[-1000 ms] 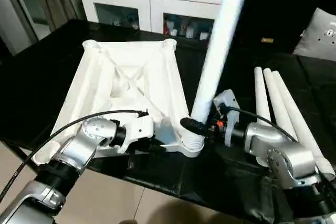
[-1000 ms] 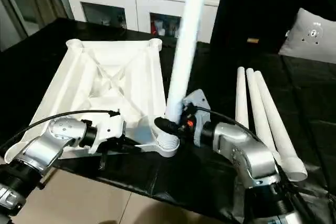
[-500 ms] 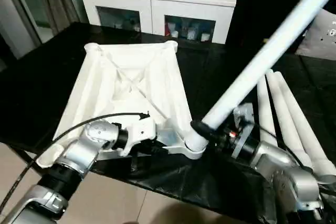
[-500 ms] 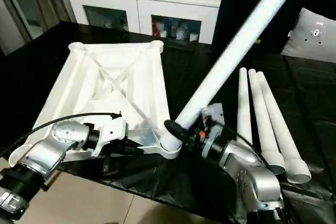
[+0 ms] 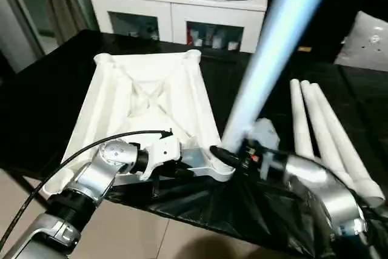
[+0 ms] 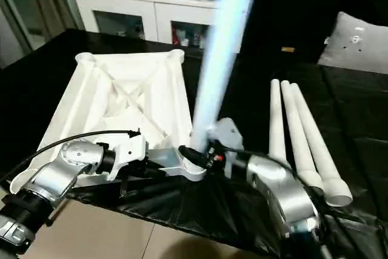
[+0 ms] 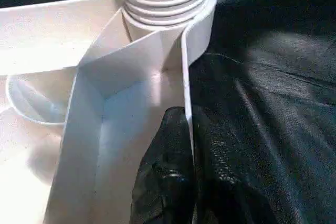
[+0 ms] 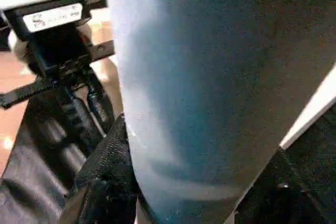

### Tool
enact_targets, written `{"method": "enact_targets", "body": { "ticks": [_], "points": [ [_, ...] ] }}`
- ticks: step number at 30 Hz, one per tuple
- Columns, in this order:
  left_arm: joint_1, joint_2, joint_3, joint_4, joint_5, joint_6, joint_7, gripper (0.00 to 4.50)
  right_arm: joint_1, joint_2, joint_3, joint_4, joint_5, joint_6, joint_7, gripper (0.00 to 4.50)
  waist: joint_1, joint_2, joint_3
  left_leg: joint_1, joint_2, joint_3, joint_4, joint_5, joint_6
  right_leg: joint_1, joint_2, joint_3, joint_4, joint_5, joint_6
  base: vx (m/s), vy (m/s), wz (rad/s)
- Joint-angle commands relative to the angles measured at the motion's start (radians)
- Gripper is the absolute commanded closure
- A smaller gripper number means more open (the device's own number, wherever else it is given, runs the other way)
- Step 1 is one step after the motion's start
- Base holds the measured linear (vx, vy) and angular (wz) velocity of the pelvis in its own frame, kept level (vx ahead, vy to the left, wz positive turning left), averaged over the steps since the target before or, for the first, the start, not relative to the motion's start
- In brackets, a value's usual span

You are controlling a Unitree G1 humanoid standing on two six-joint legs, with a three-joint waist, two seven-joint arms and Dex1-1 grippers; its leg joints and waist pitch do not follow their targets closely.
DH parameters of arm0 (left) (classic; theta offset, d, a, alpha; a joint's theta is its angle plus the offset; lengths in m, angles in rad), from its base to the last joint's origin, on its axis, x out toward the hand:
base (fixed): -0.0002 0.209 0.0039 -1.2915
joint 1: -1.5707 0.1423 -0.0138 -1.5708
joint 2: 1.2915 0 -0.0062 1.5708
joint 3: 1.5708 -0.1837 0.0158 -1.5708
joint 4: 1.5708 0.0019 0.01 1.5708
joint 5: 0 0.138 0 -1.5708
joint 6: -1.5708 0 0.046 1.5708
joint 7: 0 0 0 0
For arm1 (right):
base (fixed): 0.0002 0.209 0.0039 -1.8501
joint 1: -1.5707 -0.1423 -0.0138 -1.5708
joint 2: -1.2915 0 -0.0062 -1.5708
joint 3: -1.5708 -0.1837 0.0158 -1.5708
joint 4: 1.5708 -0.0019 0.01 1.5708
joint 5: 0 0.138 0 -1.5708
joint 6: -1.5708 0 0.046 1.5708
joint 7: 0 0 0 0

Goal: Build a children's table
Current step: Insert table leg to table base, then rotate leg to tighten

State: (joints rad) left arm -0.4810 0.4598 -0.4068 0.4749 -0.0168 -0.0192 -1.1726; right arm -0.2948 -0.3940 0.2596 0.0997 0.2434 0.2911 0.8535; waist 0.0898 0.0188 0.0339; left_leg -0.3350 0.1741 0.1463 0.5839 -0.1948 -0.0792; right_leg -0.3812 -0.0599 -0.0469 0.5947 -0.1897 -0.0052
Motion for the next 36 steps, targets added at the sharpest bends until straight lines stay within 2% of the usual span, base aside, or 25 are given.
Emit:
{"method": "enact_targets", "body": {
  "ticks": [1,4,8,9,13,18,21,22,23,24,27,28,29,30,31,32,33,34,35,36],
  "points": [
    [-0.040,0.009,0.004,0.003,0.008,-0.032,-0.027,4.50,0.024,-0.023,0.076,0.131,-0.043,0.114,0.045,2.61,-0.004,0.002,-0.029,0.002,0.046,-0.022,-0.093,-0.445,-0.006,0.012,-0.085,0.042,-0.107,-0.591,-0.081,0.000,0.000,0.00],
    [-0.063,0.010,0.004,0.028,0.014,-0.042,-0.034,4.50,-0.010,-0.031,0.096,0.150,-0.041,0.129,0.080,2.61,-0.004,0.001,-0.030,0.003,0.046,-0.020,-0.093,-0.445,-0.009,0.013,-0.083,0.043,-0.101,-0.545,-0.103,0.000,0.000,0.00],
    [-0.087,0.007,0.006,0.054,0.020,-0.046,-0.039,4.50,-0.028,-0.044,0.113,0.149,-0.042,0.138,0.116,2.61,0.000,-0.008,-0.032,0.002,0.047,-0.015,-0.092,-0.411,-0.005,0.017,-0.086,0.047,-0.098,-0.521,-0.113,0.000,0.000,0.00],
    [-0.092,0.006,0.008,0.059,0.024,-0.044,-0.033,4.50,-0.029,-0.041,0.108,0.147,-0.041,0.142,0.121,2.61,0.003,-0.004,-0.034,0.000,0.048,-0.015,-0.093,-0.391,-0.004,0.019,-0.087,0.048,-0.096,-0.507,-0.117,0.000,0.000,0.00],
    [-0.094,0.004,0.012,0.066,0.032,-0.038,-0.015,4.50,-0.024,-0.034,0.093,0.134,-0.030,0.153,0.125,2.61,0.005,-0.005,-0.034,0.000,0.049,-0.012,-0.093,-0.369,-0.001,0.020,-0.086,0.049,-0.095,-0.490,-0.126,0.000,0.000,0.00],
    [-0.090,-0.004,0.020,0.086,0.036,-0.028,0.001,4.50,0.002,-0.027,0.083,0.111,-0.023,0.164,0.111,2.61,0.007,-0.010,-0.031,0.001,0.050,-0.013,-0.095,-0.383,-0.003,0.017,-0.087,0.049,-0.100,-0.537,-0.109,0.000,0.000,0.00],
    [-0.082,-0.007,0.028,0.072,0.031,-0.004,0.014,4.50,0.010,-0.014,0.074,0.113,-0.033,0.161,0.078,2.61,0.008,-0.009,-0.029,0.002,0.050,-0.015,-0.097,-0.406,-0.009,0.013,-0.088,0.048,-0.105,-0.579,-0.093,0.000,0.000,0.00],
    [-0.063,-0.018,0.042,0.042,0.012,0.038,0.030,4.50,0.017,0.006,0.056,0.104,-0.033,0.177,0.030,2.61,0.006,-0.011,-0.027,0.004,0.048,-0.017,-0.097,-0.424,-0.011,0.010,-0.089,0.046,-0.109,-0.612,-0.081,0.000,0.000,0.00],
    [-0.020,-0.037,0.060,-0.025,-0.006,0.106,0.069,4.50,0.029,0.045,0.025,0.079,-0.040,0.219,-0.073,2.61,0.006,-0.011,-0.027,0.005,0.050,-0.017,-0.099,-0.428,-0.015,0.010,-0.089,0.047,-0.108,-0.620,-0.079,0.000,0.000,0.00],
    [-0.006,-0.043,0.064,-0.046,-0.010,0.127,0.083,4.50,0.032,0.058,0.016,0.071,-0.042,0.232,-0.105,2.61,0.005,-0.010,-0.026,0.003,0.050,-0.019,-0.100,-0.431,-0.026,0.007,-0.090,0.047,-0.107,-0.623,-0.082,0.000,0.000,0.00],
    [0.031,-0.081,0.066,-0.108,-0.001,0.199,0.153,4.50,0.028,0.119,-0.021,0.068,-0.063,0.286,-0.234,2.61,-0.012,-0.012,-0.023,0.008,0.043,-0.025,-0.097,-0.480,-0.037,-0.001,-0.088,0.038,-0.119,-0.718,-0.040,0.000,0.000,0.00],
    [0.041,-0.098,0.066,-0.127,0.004,0.223,0.182,4.50,0.024,0.142,-0.035,0.071,-0.070,0.303,-0.279,2.61,-0.012,-0.012,-0.023,0.008,0.043,-0.025,-0.097,-0.480,-0.037,-0.001,-0.088,0.038,-0.119,-0.718,-0.040,0.000,0.000,0.00],
    [0.057,-0.139,0.066,-0.159,0.012,0.268,0.239,4.50,0.011,0.185,-0.061,0.089,-0.088,0.321,-0.366,2.61,-0.025,-0.016,-0.023,0.002,0.041,-0.029,-0.102,-0.489,-0.039,0.002,-0.086,0.031,-0.123,-0.728,-0.030,0.000,0.000,0.00],
    [0.063,-0.182,0.063,-0.179,0.023,0.299,0.292,4.50,-0.005,0.216,-0.076,0.112,-0.099,0.325,-0.425,2.61,-0.033,-0.014,-0.021,0.007,0.039,-0.030,-0.099,-0.504,-0.042,-0.002,-0.085,0.026,-0.130,-0.736,-0.024,0.000,0.000,0.00],
    [0.069,-0.234,0.058,-0.208,0.036,0.338,0.348,4.50,-0.023,0.249,-0.092,0.140,-0.111,0.327,-0.485,2.61,-0.043,-0.012,-0.021,0.017,0.037,-0.030,-0.095,-0.524,-0.037,-0.006,-0.083,0.018,-0.138,-0.736,-0.022,0.000,0.000,0.00],
    [0.071,-0.261,0.056,-0.221,0.041,0.357,0.375,4.50,-0.033,0.263,-0.099,0.156,-0.117,0.326,-0.513,2.61,-0.047,-0.015,-0.020,0.016,0.036,-0.029,-0.095,-0.531,-0.034,-0.007,-0.082,0.014,-0.141,-0.735,-0.020,0.000,0.000,0.00],
    [0.071,-0.297,0.052,-0.234,0.047,0.379,0.408,4.50,-0.044,0.278,-0.106,0.175,-0.123,0.324,-0.541,2.61,-0.051,-0.012,-0.022,0.018,0.035,-0.031,-0.093,-0.537,-0.027,-0.003,-0.084,0.008,-0.146,-0.726,-0.015,0.000,0.000,0.00],
    [0.068,-0.355,0.047,-0.245,0.054,0.406,0.460,4.50,-0.058,0.295,-0.113,0.200,-0.131,0.323,-0.576,2.61,-0.060,-0.016,-0.021,0.009,0.037,-0.032,-0.099,-0.537,-0.019,0.006,-0.082,0.000,-0.145,-0.690,-0.017,0.000,0.000,0.00],
    [0.064,-0.375,0.042,-0.243,0.060,0.409,0.479,4.50,-0.062,0.300,-0.116,0.208,-0.133,0.323,-0.588,2.62,-0.060,-0.016,-0.020,0.011,0.037,-0.033,-0.100,-0.548,-0.017,0.007,-0.081,-0.005,-0.149,-0.687,-0.012,0.000,0.000,0.00],
    [0.061,-0.384,0.039,-0.238,0.065,0.408,0.489,4.50,-0.064,0.303,-0.117,0.211,-0.134,0.322,-0.592,2.62,-0.060,-0.021,-0.022,0.015,0.034,-0.029,-0.097,-0.546,-0.009,0.002,-0.085,-0.007,-0.153,-0.686,-0.003,0.000,0.000,0.00]
  ]
}}
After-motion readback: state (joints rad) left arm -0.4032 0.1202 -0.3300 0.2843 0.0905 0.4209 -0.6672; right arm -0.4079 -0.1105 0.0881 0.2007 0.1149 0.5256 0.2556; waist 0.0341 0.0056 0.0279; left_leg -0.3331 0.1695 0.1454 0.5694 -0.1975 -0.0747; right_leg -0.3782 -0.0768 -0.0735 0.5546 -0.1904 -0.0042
